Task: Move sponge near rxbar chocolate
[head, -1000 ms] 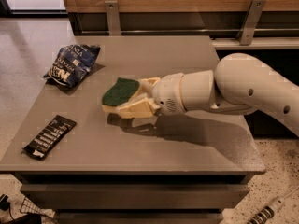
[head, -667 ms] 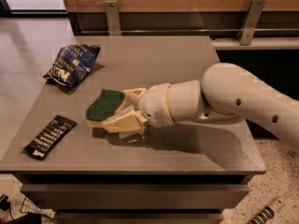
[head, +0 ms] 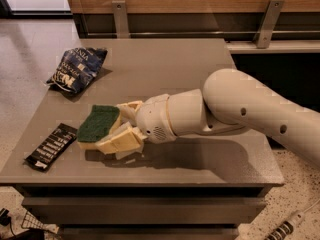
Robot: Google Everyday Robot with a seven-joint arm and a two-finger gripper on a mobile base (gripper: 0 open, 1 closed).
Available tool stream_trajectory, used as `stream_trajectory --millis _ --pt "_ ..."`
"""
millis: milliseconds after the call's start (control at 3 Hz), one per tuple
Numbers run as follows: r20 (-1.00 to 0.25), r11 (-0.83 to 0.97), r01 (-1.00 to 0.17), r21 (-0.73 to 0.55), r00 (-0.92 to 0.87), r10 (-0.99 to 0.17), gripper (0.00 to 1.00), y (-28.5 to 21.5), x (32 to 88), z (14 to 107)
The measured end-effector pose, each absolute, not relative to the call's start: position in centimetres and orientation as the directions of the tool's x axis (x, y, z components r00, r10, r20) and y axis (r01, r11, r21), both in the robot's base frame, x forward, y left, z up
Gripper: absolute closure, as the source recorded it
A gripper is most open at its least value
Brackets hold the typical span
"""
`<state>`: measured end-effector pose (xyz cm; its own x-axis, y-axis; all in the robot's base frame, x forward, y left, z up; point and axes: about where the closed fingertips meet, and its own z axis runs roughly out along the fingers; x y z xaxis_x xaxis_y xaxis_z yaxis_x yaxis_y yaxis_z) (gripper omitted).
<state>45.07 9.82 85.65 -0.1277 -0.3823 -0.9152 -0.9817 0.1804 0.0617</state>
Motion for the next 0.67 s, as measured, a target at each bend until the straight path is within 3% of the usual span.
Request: stream_trajectory --millis 333,667 --pt "-0.915 0.179 -0.982 0.060 -0.126 -0.383 0.51 9.93 45.01 85.69" --pt "-0.914 0.174 -0.983 0.058 -0.122 -0.386 0.19 10.17 44.86 85.76"
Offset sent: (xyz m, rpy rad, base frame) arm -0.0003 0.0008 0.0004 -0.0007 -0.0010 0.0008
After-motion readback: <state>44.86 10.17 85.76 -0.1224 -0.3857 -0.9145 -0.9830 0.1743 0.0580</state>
